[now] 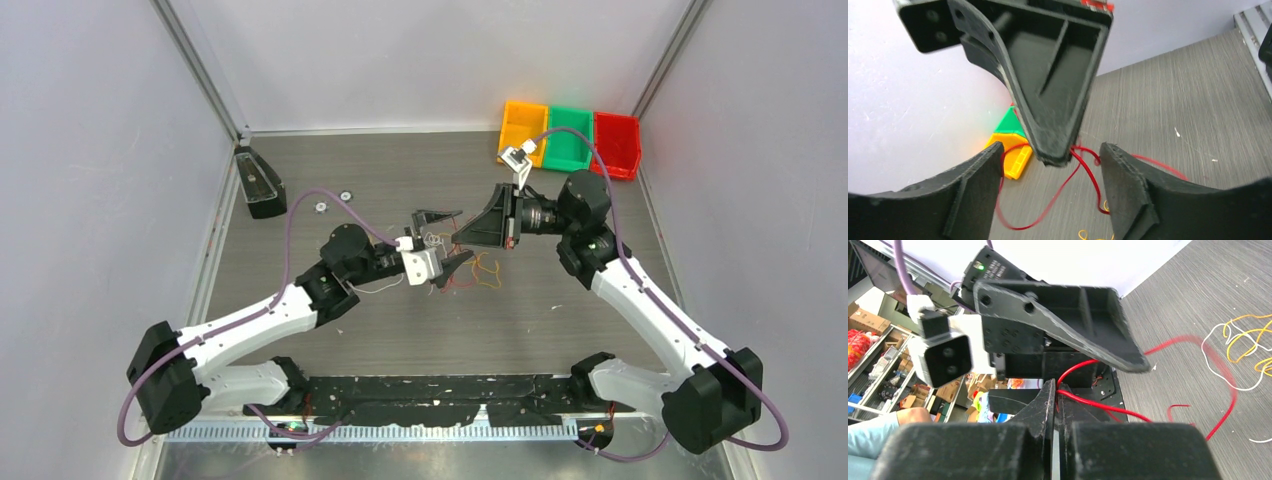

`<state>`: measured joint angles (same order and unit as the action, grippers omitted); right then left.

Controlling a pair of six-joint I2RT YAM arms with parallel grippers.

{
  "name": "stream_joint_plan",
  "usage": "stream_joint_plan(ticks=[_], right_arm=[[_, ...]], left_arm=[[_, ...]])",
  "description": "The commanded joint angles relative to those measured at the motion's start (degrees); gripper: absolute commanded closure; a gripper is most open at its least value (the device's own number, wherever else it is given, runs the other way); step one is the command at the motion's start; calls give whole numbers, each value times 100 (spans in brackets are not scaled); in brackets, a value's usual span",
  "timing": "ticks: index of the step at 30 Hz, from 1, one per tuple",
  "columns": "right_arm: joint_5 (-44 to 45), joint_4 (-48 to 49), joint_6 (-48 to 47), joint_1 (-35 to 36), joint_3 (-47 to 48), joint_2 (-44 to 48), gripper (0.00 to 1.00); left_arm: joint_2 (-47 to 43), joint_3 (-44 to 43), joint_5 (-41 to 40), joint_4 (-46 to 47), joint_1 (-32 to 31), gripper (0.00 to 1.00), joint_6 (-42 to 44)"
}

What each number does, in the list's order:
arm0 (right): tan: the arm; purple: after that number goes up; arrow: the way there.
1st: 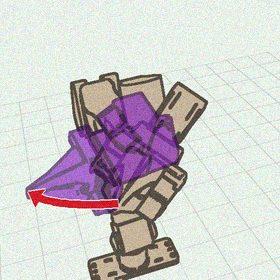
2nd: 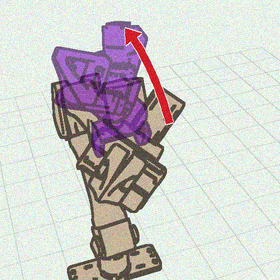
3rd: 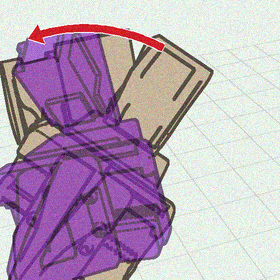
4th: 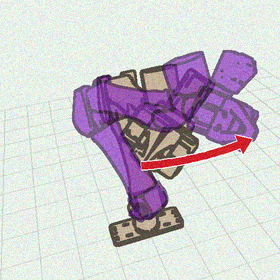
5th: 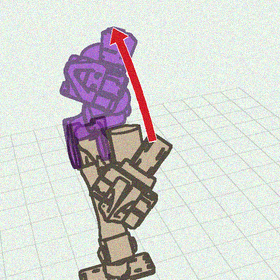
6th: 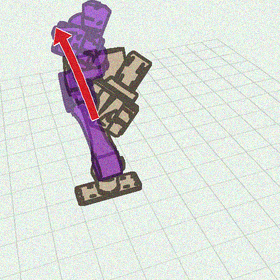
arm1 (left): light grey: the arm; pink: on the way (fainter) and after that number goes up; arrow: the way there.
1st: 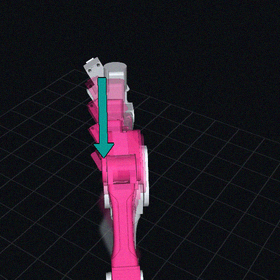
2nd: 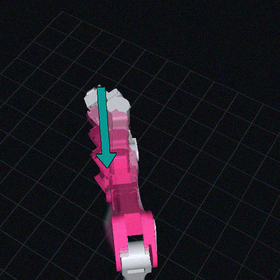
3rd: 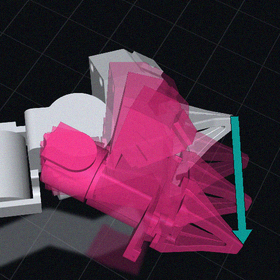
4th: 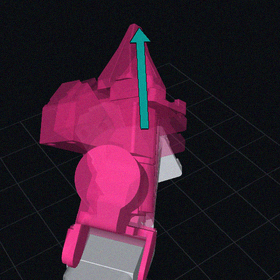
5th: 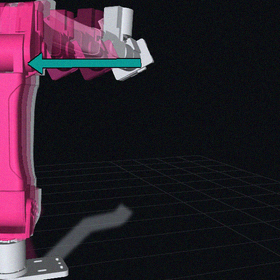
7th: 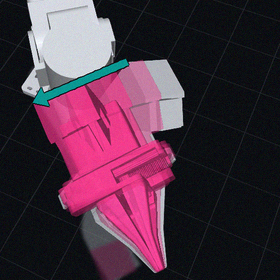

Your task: Untangle the cables

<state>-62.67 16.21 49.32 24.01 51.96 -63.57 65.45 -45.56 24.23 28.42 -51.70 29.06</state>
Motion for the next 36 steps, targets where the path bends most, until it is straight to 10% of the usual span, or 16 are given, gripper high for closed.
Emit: stream_joint_plan(ticks=[1,14,23,36], right_arm=[[-21,444,200,65,115,259,95],[-327,-344,-365,35,496,330,95],[-70,-4069,-3859,-28,1832,205,95],[1390,-6685,-8042,684,3128,209,95]], left_arm=[[2,167,41,486,-24,34,425],[-363,251,445,-245,31,100,301],[-681,-327,2861,-1607,650,100,-2155],[-91,-1104,3489,-1736,521,100,-5137]])
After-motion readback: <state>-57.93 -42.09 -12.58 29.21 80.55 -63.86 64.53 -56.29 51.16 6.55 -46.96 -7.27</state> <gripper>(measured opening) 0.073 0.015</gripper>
